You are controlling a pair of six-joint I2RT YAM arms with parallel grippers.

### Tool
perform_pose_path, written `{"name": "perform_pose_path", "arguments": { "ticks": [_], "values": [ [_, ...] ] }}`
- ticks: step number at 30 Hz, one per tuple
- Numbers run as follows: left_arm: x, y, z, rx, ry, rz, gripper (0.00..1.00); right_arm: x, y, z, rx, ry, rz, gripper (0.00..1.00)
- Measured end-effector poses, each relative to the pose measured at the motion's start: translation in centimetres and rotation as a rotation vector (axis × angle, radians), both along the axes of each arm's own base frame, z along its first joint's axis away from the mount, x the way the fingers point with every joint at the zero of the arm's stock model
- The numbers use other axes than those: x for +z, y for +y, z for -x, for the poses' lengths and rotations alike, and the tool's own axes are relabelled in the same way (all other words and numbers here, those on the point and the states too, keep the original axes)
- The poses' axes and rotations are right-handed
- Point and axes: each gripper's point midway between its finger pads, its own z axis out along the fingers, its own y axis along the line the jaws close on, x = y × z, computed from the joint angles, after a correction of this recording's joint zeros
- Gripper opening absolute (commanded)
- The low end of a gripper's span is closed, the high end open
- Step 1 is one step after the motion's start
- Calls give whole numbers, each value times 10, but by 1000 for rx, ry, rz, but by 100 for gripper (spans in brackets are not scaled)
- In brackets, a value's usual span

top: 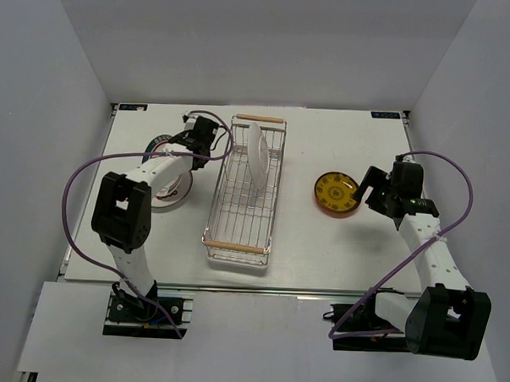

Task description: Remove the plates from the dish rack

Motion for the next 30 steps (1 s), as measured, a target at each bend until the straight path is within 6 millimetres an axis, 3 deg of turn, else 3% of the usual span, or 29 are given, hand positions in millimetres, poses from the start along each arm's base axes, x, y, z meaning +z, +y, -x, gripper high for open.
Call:
{"name": "perform_pose_path", "arguments": {
  "ticks": [5,9,17,25,30],
  "values": [
    [-1,1,1,22,14,3,21,0,0,0,0,0,1,89],
    [-11,-1,7,48,43,30,38,0,0,0,0,0,0,89],
    [-28,-4,23,87,100,77,47,-3,0,0,1,11,0,89],
    [-31,-1,33,143,117,86,78,-4,0,0,1,13,0,89],
    [-34,2,45,169,124,93,84,-4,0,0,0,13,0,89]
  ]
}}
